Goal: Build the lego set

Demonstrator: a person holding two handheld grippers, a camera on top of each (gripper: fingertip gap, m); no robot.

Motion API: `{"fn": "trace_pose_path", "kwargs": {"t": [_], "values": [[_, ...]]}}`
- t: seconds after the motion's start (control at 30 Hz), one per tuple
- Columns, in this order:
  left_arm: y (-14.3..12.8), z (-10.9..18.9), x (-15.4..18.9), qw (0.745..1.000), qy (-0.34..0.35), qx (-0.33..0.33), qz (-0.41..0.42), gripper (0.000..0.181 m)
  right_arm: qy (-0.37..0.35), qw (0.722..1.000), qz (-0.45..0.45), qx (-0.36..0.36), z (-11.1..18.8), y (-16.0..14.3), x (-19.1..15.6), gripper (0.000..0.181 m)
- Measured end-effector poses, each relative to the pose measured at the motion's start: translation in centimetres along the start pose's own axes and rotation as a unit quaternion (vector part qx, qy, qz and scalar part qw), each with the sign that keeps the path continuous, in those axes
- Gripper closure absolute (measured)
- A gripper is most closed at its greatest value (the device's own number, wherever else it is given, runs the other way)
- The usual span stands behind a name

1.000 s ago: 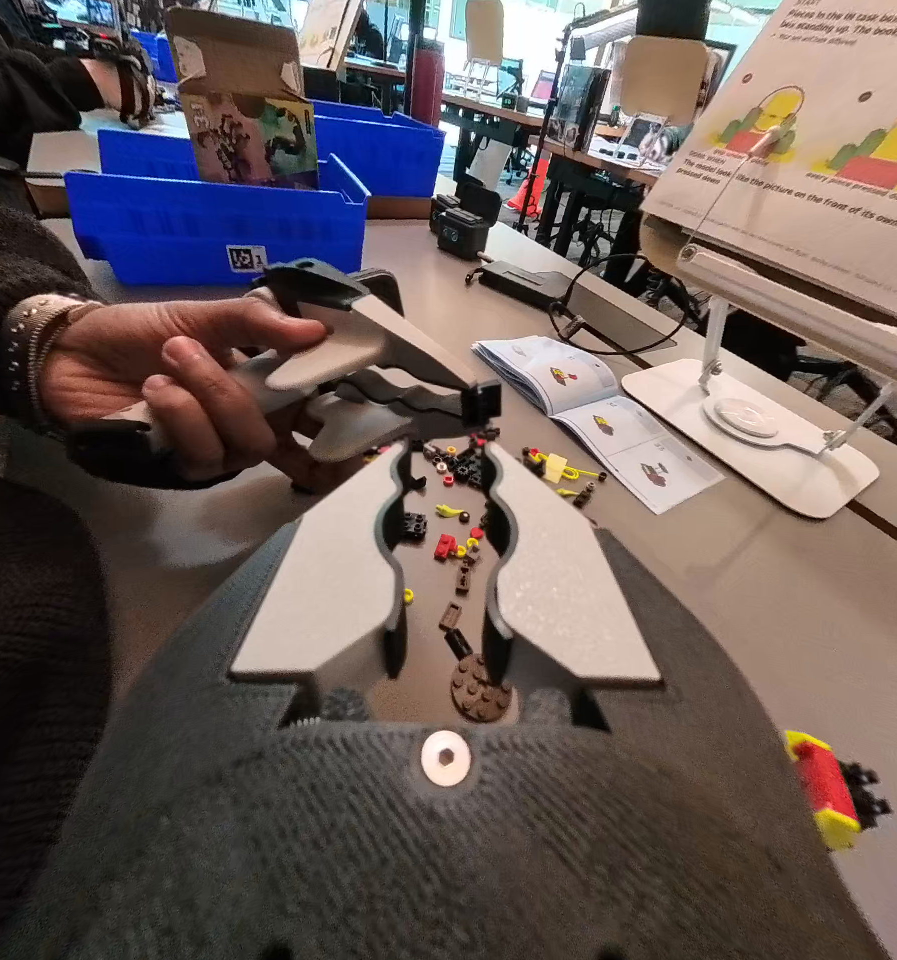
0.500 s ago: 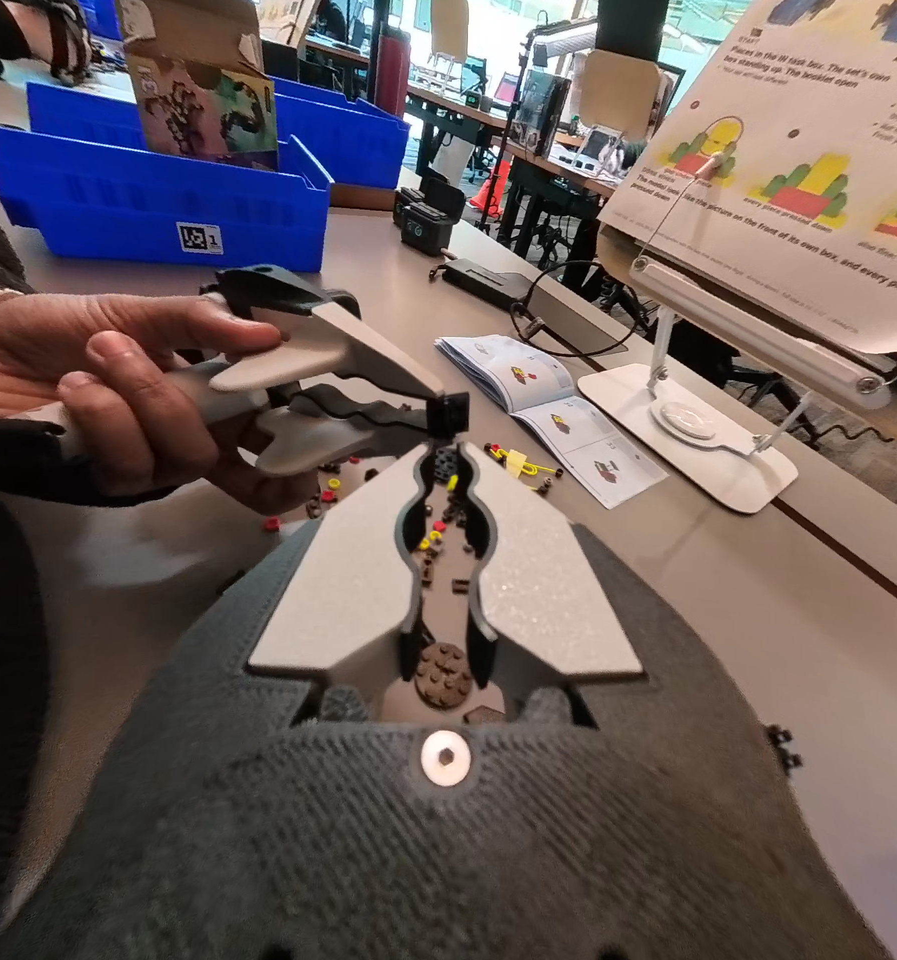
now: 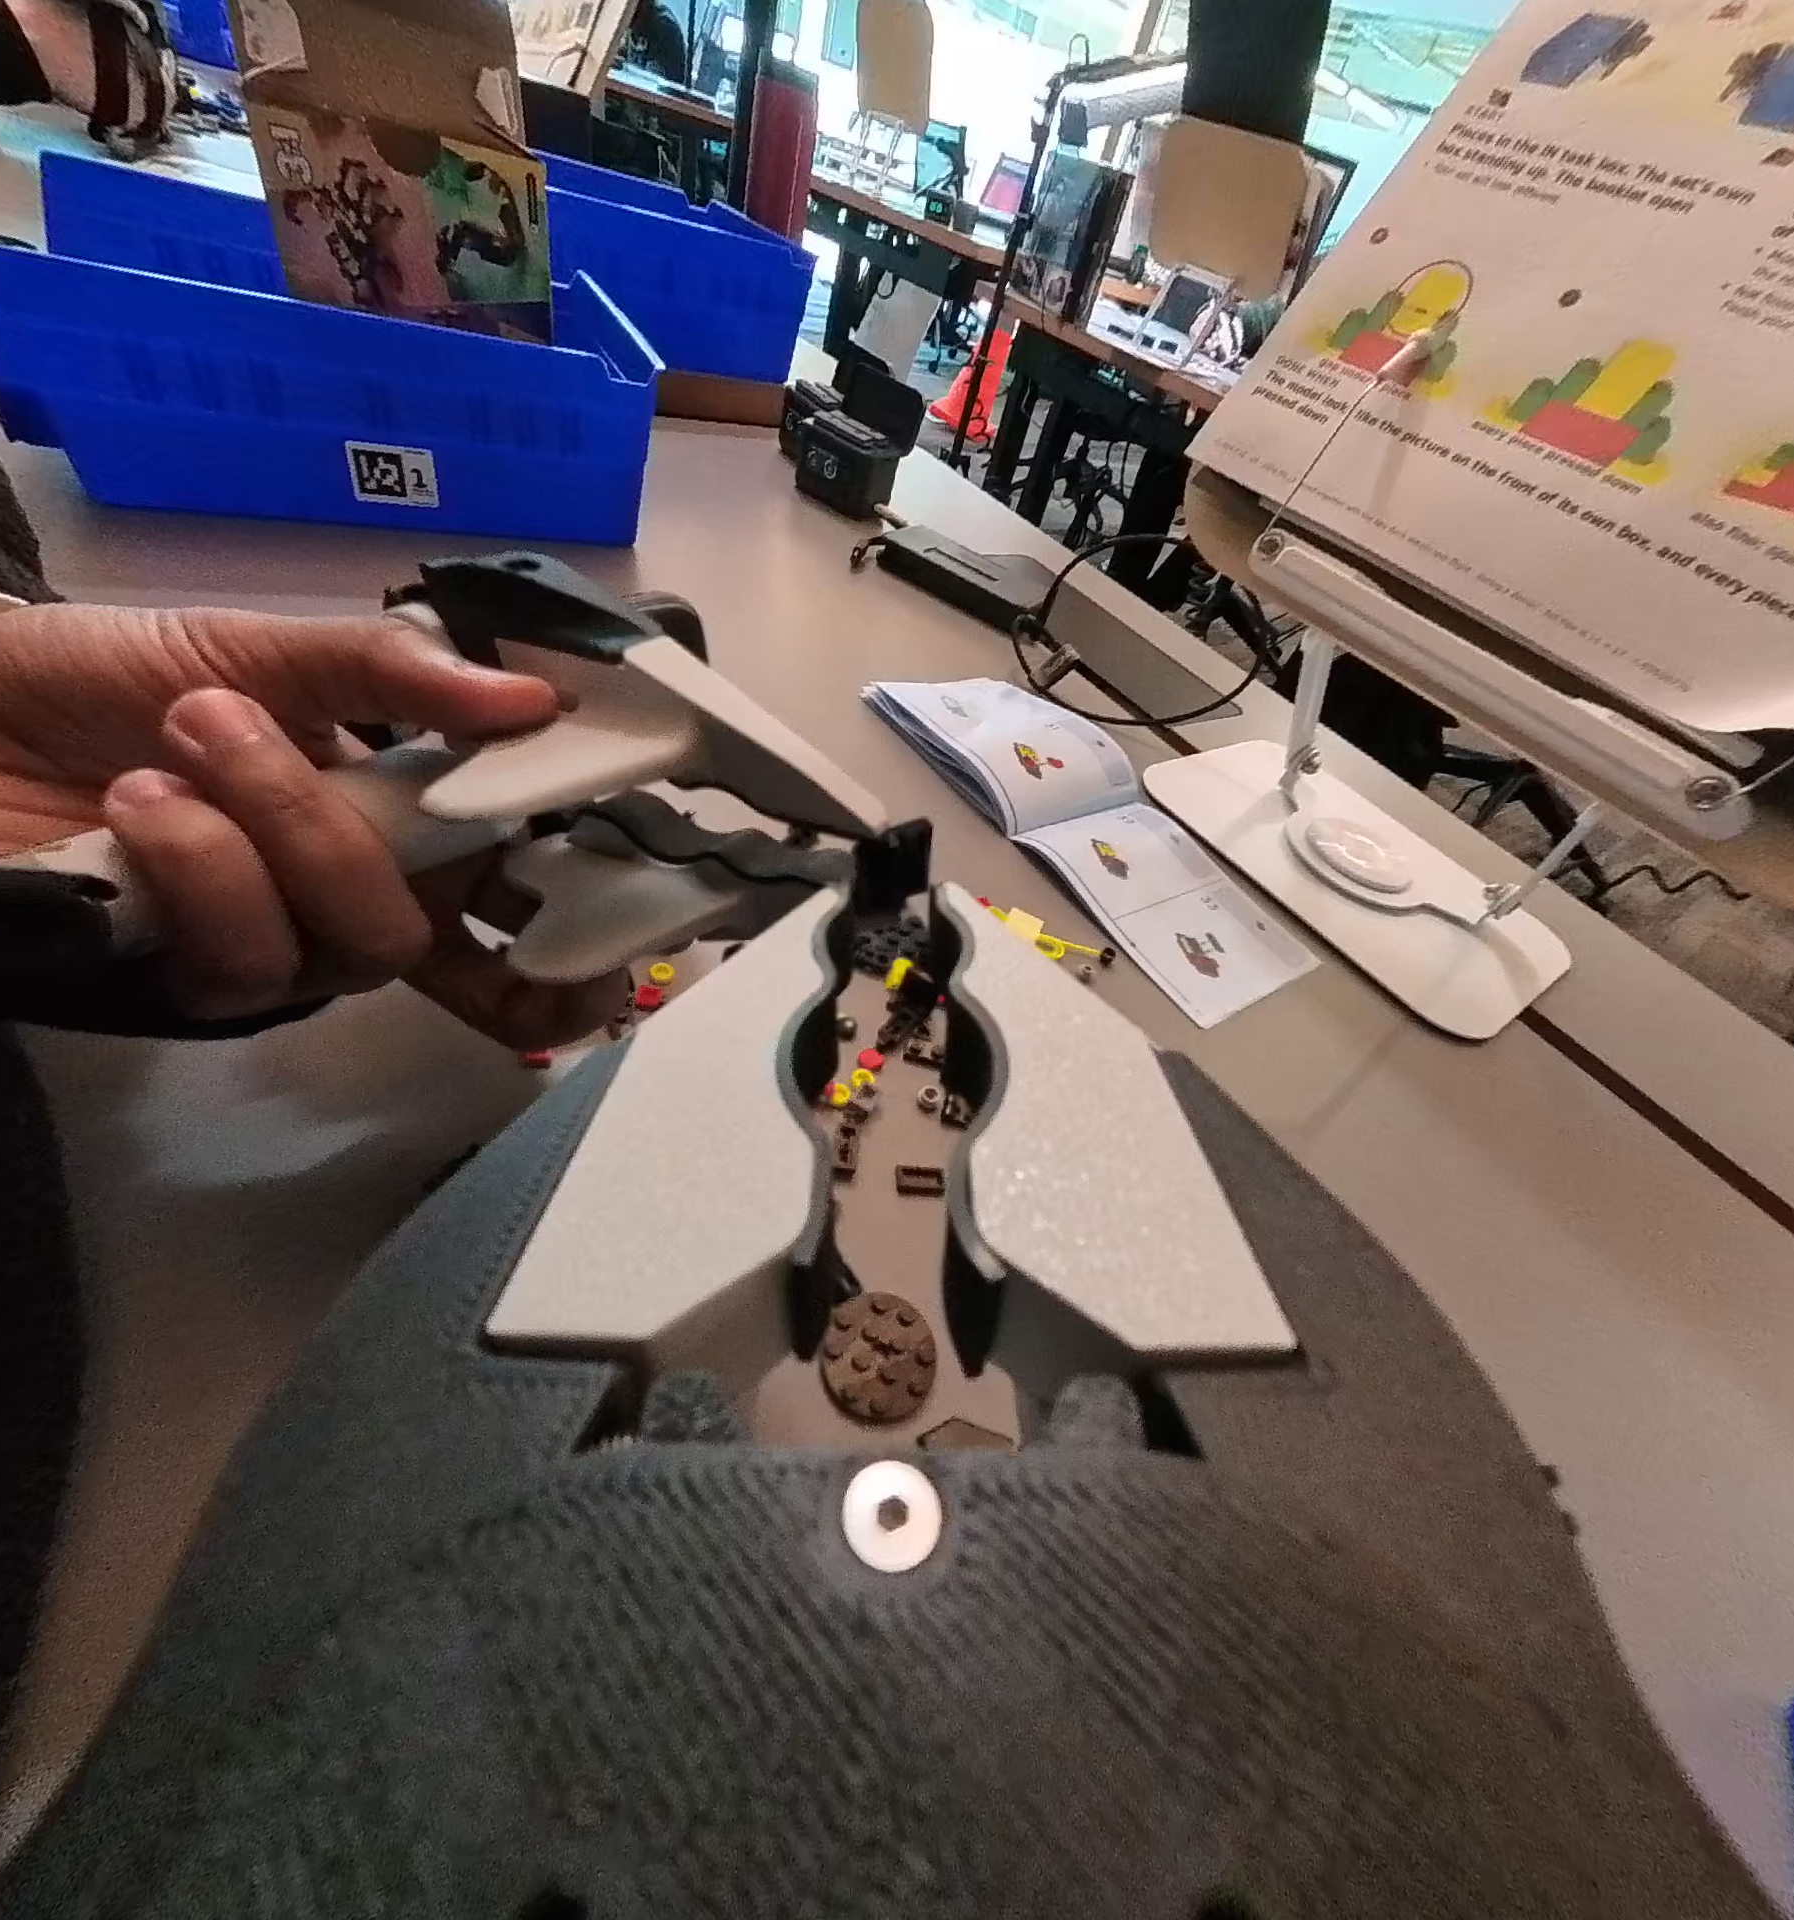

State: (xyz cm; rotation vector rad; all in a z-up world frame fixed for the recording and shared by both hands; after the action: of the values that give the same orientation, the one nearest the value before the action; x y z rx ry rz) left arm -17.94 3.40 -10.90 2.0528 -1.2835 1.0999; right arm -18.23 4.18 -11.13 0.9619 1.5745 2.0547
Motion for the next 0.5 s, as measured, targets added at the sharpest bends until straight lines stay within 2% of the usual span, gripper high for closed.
{"fn": "trace_pose_path", "kwargs": {"t": [0.03, 0.3, 0.4, 0.5], "values": [[0.2, 0.2, -0.1, 1.0, 0.004, 0.004, -0.003, 0.168, -0.002, 1.0, 0.002, 0.005, 0.1, 0.2, 0.0, 0.17], [-0.6, 0.1, -0.4, 1.0, 0.007, -0.026, -0.003, 0.167, 0.023, 1.0, -0.011, -0.002, 0.0, -0.1, -0.5, 0.179], [-0.2, 0.5, -0.5, 0.998, 0.021, -0.045, -0.036, 0.166, 0.062, 0.995, -0.073, -0.012, 0.1, -0.2, -0.5, 0.179], [-0.3, 0.9, -0.9, 0.99, 0.05, -0.098, -0.086, 0.167, 0.145, 0.972, -0.18, -0.045, 0.4, -1.1, -1.2, 0.179]]}}
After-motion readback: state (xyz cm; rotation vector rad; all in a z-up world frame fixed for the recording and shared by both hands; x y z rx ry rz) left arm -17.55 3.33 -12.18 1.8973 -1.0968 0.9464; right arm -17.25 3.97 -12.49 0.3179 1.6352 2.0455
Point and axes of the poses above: each gripper's, where its closed fingertips meet, z back along the fingers, y out of its top, x = y × z across the jaws, the point moved 1 cm from there along z, back along the fingers, and after that the axes turned 14 degrees about -y, right-handed, at the moved point
